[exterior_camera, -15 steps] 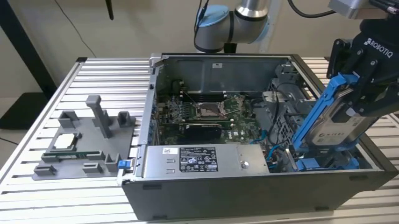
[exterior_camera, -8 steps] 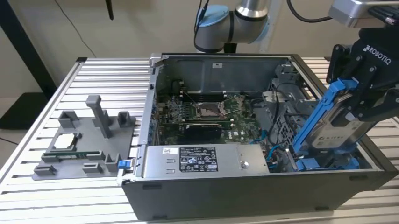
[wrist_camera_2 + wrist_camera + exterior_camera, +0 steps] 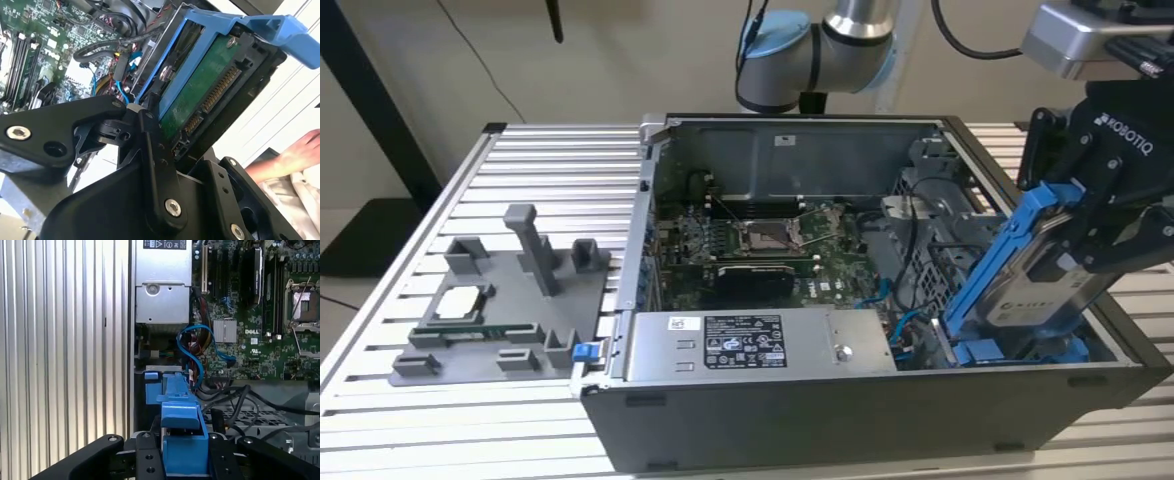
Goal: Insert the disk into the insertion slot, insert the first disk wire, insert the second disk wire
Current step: 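Insert the disk into the insertion slot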
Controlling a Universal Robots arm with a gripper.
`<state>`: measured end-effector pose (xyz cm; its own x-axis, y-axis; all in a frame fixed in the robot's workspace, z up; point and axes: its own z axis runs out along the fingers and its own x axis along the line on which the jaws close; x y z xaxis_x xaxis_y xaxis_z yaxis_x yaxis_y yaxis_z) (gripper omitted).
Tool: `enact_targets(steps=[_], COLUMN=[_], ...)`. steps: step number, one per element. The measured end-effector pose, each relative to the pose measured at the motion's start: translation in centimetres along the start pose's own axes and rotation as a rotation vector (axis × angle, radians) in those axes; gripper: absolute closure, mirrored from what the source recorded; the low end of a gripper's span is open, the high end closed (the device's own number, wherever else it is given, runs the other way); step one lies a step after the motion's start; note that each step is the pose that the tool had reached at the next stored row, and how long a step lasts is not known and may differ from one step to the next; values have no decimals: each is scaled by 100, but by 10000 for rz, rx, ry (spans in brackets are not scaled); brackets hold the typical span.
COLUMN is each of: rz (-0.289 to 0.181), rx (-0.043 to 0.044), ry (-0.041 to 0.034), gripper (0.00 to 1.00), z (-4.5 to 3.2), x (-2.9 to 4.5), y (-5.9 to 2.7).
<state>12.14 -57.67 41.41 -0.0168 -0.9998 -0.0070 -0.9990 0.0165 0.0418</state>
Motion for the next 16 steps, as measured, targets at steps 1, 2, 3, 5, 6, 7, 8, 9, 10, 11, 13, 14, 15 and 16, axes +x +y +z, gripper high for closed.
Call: enact_targets(steps=[1, 2, 3, 5, 6, 7, 8, 9, 10, 11, 13, 14, 15, 16], rz=[-1, -2, -3, -6, -7, -8, -9, -9, -9, -10, -10, -10, -10, -10], rx=[0, 0, -1, -2, -3, -3, -3, -4, -3, -3, -4, -4, -4, -4], ry=[-8, -29, -61, -135, -169, -190, -199, -204, -209, -217, -224, -225, -225, -226], gripper=[100, 100, 100, 100, 100, 100, 100, 100, 100, 100, 100, 100, 100, 100], z=[12, 24, 34, 56, 69, 82, 98, 115, 134, 152, 189, 207, 226, 244], x=[0, 0, 0, 0, 0, 0, 1, 1, 1, 1, 1, 1, 2, 2], y=[-1, -1, -2, -2, -3, -4, -4, -5, -6, -7, -8, -9, -10, -11])
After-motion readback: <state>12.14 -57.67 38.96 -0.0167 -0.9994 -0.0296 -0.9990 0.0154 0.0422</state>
